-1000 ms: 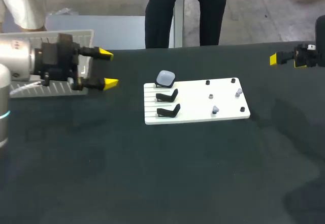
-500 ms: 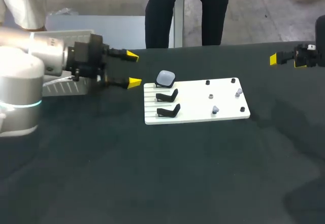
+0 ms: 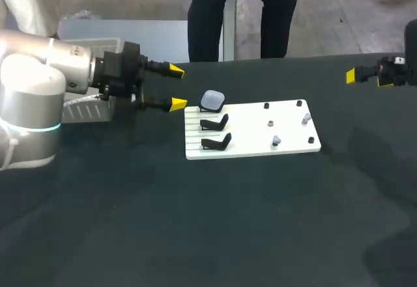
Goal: Pick up each earbud case from the left stands, insert the matching earbuds, close the lid, and place the case in the box.
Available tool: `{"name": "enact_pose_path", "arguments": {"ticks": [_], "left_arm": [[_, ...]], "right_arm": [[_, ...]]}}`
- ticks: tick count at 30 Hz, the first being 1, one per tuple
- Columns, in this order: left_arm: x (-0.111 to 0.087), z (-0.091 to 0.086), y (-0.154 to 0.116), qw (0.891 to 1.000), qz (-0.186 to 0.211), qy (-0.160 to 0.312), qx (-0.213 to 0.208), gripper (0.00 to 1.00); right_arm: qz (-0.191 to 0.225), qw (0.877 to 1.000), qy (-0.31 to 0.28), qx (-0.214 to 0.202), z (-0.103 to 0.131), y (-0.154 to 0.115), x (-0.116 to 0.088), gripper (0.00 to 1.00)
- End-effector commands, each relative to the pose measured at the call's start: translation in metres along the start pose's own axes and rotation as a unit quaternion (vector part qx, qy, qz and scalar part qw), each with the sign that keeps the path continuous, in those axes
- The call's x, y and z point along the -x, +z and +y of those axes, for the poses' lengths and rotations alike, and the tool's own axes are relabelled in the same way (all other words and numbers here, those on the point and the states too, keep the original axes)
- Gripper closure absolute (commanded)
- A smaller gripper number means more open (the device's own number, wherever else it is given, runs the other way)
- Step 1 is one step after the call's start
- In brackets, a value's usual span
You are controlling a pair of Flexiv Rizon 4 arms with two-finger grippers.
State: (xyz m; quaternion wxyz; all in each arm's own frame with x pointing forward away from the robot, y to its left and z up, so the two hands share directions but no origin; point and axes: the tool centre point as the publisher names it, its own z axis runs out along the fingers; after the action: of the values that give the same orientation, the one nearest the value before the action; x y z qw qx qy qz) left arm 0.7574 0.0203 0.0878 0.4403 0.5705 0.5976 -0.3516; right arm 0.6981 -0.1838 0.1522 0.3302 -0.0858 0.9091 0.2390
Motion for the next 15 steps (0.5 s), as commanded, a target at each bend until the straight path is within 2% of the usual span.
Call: {"name": "enact_pose_path", "arguments": {"ticks": [1,3,8,15], "left_arm": [[-0.007,0.004,0.008,0.999,0.028,-0.034,0.014,0.00],[-0.009,0.006,0.013,0.998,0.049,-0.043,0.020,0.00],[-0.016,0.011,0.020,0.996,0.065,-0.057,0.024,0.00],[-0.026,0.018,0.034,0.996,0.065,-0.052,0.005,0.00]], "right_arm": [[0.000,1.000,-0.001,0.001,-0.001,0.000,0.000,0.00],[0.000,1.000,-0.001,0.001,-0.001,0.000,0.000,0.00],[0.000,1.000,-0.001,0.001,-0.001,0.000,0.000,0.00],[0.000,1.000,-0.001,0.001,-0.001,0.000,0.000,0.00]]}}
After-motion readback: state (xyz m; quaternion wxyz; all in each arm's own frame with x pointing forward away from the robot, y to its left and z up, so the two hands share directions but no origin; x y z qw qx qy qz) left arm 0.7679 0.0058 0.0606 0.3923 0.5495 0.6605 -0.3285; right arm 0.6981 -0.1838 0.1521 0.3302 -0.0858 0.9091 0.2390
